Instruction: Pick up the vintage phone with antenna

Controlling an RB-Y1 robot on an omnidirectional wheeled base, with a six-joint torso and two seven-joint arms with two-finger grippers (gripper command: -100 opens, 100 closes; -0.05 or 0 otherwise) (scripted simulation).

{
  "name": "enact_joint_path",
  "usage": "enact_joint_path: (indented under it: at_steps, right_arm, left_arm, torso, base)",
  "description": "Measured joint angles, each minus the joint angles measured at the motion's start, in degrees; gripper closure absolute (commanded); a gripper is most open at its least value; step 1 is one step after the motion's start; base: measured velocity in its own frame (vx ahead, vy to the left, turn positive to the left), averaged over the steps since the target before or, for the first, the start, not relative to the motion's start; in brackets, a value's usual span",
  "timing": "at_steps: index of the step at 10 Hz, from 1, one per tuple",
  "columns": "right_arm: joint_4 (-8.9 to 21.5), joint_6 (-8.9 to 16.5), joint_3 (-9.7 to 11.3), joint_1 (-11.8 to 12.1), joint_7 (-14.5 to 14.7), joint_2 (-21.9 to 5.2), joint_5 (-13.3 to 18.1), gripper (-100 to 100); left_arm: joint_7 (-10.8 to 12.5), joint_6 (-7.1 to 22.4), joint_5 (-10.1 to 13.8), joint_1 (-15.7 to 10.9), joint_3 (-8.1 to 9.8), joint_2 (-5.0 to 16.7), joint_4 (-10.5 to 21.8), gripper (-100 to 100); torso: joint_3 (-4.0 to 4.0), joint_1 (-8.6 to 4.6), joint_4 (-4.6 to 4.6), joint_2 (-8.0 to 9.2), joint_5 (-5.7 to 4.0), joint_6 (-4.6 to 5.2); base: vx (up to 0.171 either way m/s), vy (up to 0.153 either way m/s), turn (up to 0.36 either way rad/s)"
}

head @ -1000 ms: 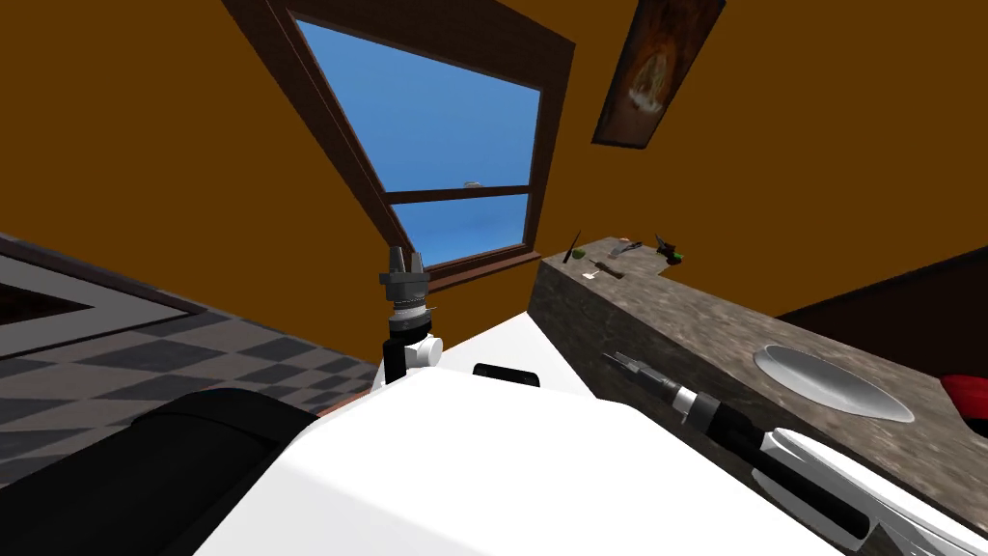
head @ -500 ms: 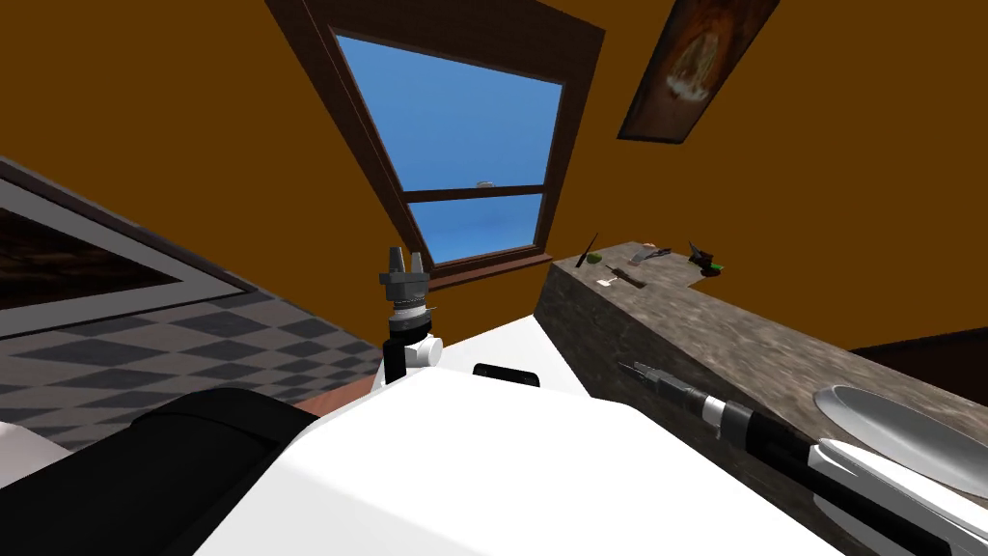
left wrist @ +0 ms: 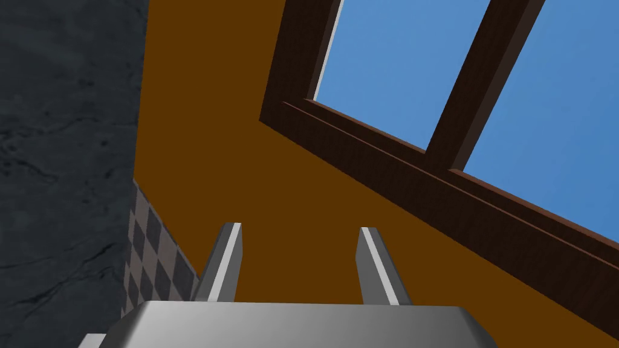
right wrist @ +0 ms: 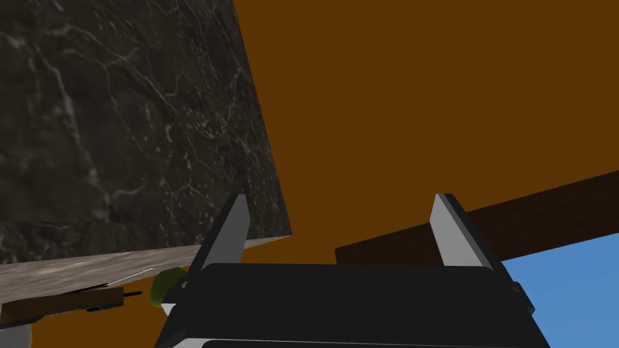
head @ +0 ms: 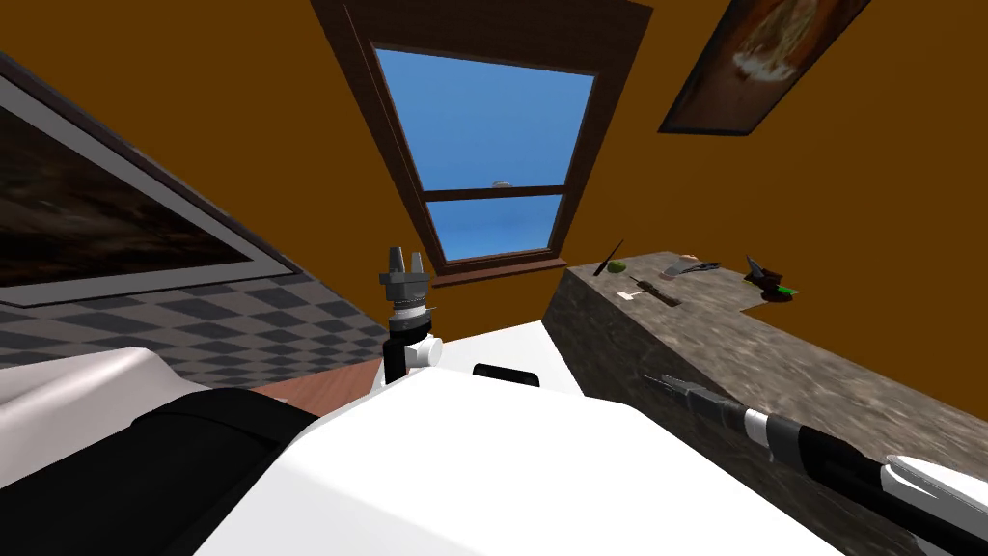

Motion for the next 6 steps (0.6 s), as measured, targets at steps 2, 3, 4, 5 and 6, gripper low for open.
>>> enact_joint_path:
  at_steps: [2, 3, 4, 5, 6]
  right_arm:
    - [4.08, -1.60, 0.78, -0.20, -0.33, -2.67, 0.76, -100]
    - [5.91, -2.27, 1.40, -0.11, -0.43, -4.02, 1.30, -100]
    - [7.68, -2.46, 1.90, -0.40, -0.78, -5.01, 1.69, -100]
    - [8.53, -2.49, 1.63, 0.16, -1.13, -5.91, 1.51, -100]
    - [9.53, -2.96, 1.98, 0.55, -1.57, -7.45, 1.74, -100]
  left_arm:
    - [0.00, 0.00, 0.00, 0.00, 0.00, 0.00, 0.00, 0]
    - [0.00, 0.00, 0.00, 0.00, 0.00, 0.01, 0.00, 0]
    - [0.00, 0.00, 0.00, 0.01, 0.01, 0.00, 0.00, 0]
    - [0.00, 0.00, 0.00, 0.01, 0.00, 0.00, 0.00, 0]
    - [0.00, 0.00, 0.00, 0.00, 0.00, 0.00, 0.00, 0]
  torso:
    - [-0.06, -0.10, -0.02, -0.11, -0.03, -0.01]
    - [-0.10, -0.15, -0.03, -0.17, -0.03, -0.07]
    - [-0.08, -0.12, -0.03, -0.14, -0.04, 0.00]
    - [-0.01, 0.08, 0.00, -0.01, 0.00, 0.07]
    - [-0.05, -0.01, -0.01, -0.10, 0.01, -0.06]
  base:
    - [0.078, -0.118, 0.352]
    - [0.065, -0.121, 0.249]
    - [0.026, -0.064, 0.006]
    - [0.059, -0.100, 0.275]
    - [0.069, -0.135, 0.282]
